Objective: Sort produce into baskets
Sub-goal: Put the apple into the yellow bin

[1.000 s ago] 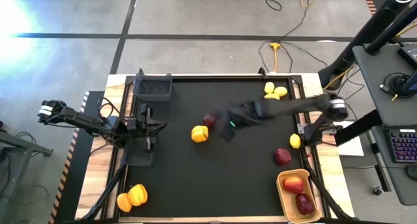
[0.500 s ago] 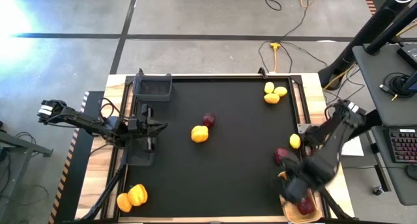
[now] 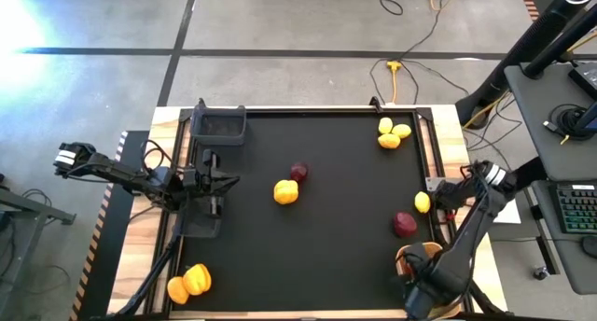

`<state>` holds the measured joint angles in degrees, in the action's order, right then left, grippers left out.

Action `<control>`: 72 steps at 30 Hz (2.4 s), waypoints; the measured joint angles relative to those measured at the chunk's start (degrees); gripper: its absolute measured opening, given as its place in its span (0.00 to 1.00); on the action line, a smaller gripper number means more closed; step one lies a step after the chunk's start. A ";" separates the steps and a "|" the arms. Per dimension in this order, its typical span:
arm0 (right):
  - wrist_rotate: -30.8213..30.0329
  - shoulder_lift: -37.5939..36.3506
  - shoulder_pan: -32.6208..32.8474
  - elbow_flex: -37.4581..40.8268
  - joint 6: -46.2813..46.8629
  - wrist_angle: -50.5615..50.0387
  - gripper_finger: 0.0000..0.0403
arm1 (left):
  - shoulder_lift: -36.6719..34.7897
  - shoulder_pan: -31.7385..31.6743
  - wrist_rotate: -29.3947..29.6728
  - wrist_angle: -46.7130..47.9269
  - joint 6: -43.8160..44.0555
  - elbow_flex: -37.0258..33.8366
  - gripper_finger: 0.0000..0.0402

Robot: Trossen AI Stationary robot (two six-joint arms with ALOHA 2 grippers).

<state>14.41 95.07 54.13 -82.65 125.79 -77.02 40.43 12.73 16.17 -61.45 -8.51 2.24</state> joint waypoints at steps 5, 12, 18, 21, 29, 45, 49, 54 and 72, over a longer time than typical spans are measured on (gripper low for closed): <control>-0.09 0.32 -0.06 0.00 0.61 -0.80 0.73 | 0.00 -0.02 0.00 -0.29 0.02 0.00 0.00; 0.10 -3.51 -3.54 -0.15 -1.71 -4.01 0.89 | 0.00 -0.04 0.00 -0.50 0.22 0.00 0.00; -13.80 -9.98 -11.13 -0.04 -9.21 -11.30 0.91 | 0.00 -0.04 0.00 -1.14 0.26 0.00 0.00; -16.02 -12.16 -16.80 2.31 -17.25 -12.16 0.91 | 0.00 -0.04 0.00 -1.76 0.50 0.00 0.00; -7.82 -15.74 -30.72 17.93 -35.73 -7.01 0.91 | 0.15 -0.04 0.00 -1.96 0.68 0.00 0.00; -0.39 -17.99 -36.04 39.05 -42.92 18.07 0.91 | 1.71 -0.11 1.94 -2.52 0.24 0.00 0.00; -0.39 -16.04 -36.04 39.06 -43.83 19.42 0.89 | 2.01 -0.11 1.96 -2.49 0.22 0.00 0.00; -0.41 -15.39 -36.04 39.06 -43.82 19.34 0.76 | 2.01 -0.11 1.96 -2.49 0.22 0.00 0.00; 3.51 -17.78 -20.48 12.01 -20.64 7.93 0.66 | 1.98 -0.09 1.94 -2.49 0.22 0.00 0.00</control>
<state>17.93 77.29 33.64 -70.65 105.15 -69.09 42.41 12.64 18.11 -63.94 -8.29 2.24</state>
